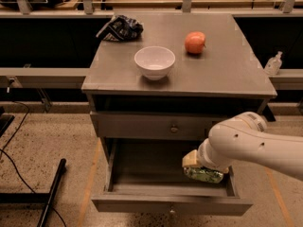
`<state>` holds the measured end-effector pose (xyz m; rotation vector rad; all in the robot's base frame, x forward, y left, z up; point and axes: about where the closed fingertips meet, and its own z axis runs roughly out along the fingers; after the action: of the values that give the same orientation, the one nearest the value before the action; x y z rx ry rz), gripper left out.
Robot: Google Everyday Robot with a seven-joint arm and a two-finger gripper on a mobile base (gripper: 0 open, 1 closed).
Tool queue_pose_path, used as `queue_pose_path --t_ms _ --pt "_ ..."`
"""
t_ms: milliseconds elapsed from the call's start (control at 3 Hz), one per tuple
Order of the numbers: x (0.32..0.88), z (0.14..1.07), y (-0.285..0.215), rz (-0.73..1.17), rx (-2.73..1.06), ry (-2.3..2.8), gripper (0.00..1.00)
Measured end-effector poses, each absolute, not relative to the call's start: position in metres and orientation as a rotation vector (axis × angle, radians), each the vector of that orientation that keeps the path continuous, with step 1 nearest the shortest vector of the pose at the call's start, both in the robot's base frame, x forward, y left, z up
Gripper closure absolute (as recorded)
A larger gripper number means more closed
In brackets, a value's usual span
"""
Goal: Place green can into middle drawer
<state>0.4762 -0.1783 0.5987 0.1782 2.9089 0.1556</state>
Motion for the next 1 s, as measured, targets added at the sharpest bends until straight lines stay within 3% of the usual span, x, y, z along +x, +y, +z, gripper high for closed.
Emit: queue_pose_path --t_ms 1000 --pt "0.491 0.588 -0.175 0.382 0.245 2.848 1.0"
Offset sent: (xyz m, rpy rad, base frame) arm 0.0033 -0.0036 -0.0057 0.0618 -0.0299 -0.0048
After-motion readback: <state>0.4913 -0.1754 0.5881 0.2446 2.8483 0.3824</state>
